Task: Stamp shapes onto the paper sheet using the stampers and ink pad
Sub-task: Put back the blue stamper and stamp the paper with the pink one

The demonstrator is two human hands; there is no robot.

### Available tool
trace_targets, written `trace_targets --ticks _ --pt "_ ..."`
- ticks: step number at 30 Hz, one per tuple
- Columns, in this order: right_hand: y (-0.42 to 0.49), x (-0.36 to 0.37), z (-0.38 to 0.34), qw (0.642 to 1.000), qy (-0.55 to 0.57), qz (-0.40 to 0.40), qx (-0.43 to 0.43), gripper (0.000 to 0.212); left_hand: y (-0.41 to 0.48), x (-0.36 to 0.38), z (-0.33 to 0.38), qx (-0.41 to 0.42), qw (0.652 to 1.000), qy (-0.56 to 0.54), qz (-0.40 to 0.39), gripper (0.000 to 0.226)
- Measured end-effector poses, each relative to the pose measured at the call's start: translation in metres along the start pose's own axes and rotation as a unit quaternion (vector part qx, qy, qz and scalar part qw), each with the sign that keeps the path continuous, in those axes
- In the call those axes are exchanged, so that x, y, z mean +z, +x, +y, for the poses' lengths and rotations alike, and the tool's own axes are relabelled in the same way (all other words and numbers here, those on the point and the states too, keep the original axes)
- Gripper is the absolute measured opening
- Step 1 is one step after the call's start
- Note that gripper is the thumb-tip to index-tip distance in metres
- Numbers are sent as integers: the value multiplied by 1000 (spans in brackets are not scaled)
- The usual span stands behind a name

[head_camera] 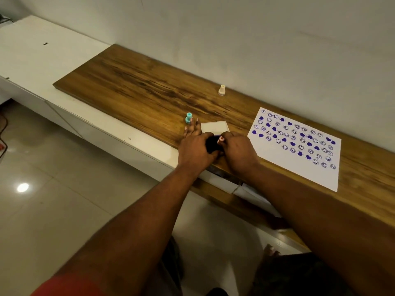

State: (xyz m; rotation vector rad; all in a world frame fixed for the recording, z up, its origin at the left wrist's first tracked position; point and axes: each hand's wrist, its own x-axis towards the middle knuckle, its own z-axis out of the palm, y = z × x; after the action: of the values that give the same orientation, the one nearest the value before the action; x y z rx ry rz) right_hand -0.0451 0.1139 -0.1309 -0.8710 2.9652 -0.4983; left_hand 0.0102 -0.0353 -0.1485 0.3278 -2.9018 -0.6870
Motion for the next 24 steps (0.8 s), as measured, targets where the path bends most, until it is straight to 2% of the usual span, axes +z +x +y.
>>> trace_targets --ticks 3,8,10,12,14,16,19,24 --pt "3 -3 4 1000 9 -9 -10 26 0 -3 3 -3 1000 0 -7 71" --pt "9 -8 11 998 44 -39 -15 25 4 -10 11 9 997 68 -20 69" --pt "7 -17 14 993 116 -18 1 26 1 -9 14 11 997 74 -23 72" --pt "3 -31 23 984 173 45 15 28 -1 -6 18 20 996 85 -22 80" --pt "-5 -47 43 978 182 99 34 29 -1 -5 28 45 994 95 -16 84" --pt "-13 -56 69 977 167 116 66 29 0 -3 44 90 991 101 -17 82" --pt "-21 -58 104 979 130 109 111 30 -5 9 67 149 981 116 -52 74" --pt "-19 -50 118 985 123 79 91 28 -8 35 77 212 964 136 -81 73"
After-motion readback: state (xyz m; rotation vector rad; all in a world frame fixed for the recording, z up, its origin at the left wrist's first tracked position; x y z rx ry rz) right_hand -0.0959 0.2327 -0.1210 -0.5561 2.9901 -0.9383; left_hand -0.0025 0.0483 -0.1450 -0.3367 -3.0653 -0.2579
